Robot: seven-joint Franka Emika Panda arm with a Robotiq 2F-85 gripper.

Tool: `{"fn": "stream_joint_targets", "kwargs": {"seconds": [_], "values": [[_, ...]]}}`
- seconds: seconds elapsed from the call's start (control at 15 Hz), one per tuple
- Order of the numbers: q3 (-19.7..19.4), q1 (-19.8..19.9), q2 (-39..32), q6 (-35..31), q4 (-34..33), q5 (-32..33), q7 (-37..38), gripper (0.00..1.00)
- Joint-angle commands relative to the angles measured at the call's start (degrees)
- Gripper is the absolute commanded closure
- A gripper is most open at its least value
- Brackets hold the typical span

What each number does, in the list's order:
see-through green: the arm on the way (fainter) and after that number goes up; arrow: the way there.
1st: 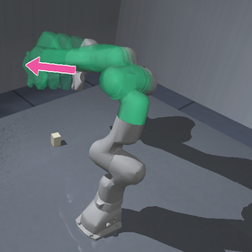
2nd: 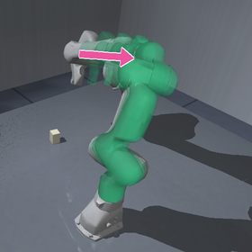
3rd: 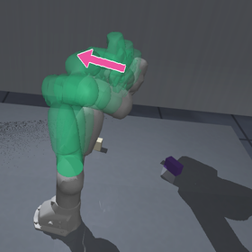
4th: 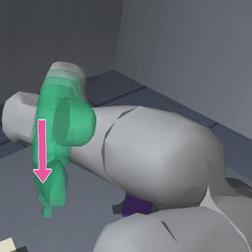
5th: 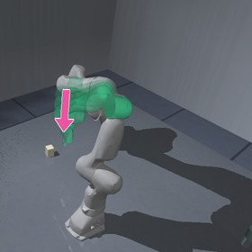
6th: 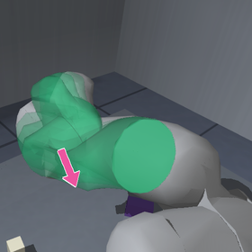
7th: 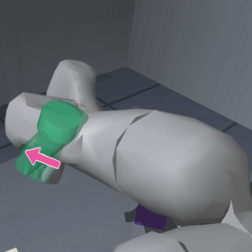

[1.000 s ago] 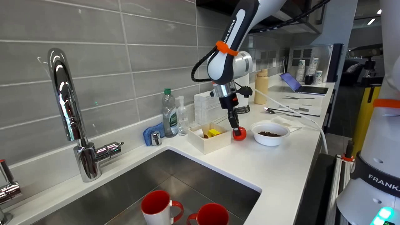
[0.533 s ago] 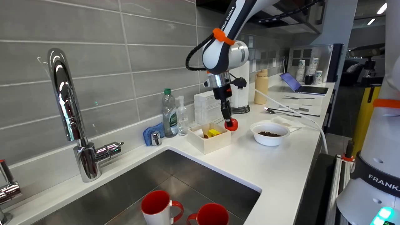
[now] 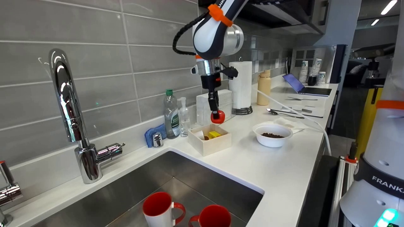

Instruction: Put the orange item in the box

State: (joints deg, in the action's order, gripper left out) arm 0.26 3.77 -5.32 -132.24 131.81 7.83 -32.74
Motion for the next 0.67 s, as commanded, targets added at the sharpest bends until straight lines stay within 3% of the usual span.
{"fn": "stream_joint_targets", "kwargs": {"seconds": [0.0, 0.07, 0.2, 0.4, 0.53, 0.6], "values": [[0.3, -1.2, 0.5, 0.1, 0.7, 0.3, 1.3, 0.94], [0.3, -1.3, 0.2, -0.2, 1.0, 0.3, 1.0, 0.51], [0.4, -1.5, 0.2, -0.6, 1.4, 0.0, 0.7, 0.45], [0.3, -2.0, -0.2, 1.9, 0.4, 1.2, 3.8, 0.18], [0.3, -2.1, -0.5, 3.1, -0.2, 1.3, 6.7, 0.03], [0.4, -2.2, -0.5, 3.8, -0.3, 1.1, 7.5, 0.00]]}}
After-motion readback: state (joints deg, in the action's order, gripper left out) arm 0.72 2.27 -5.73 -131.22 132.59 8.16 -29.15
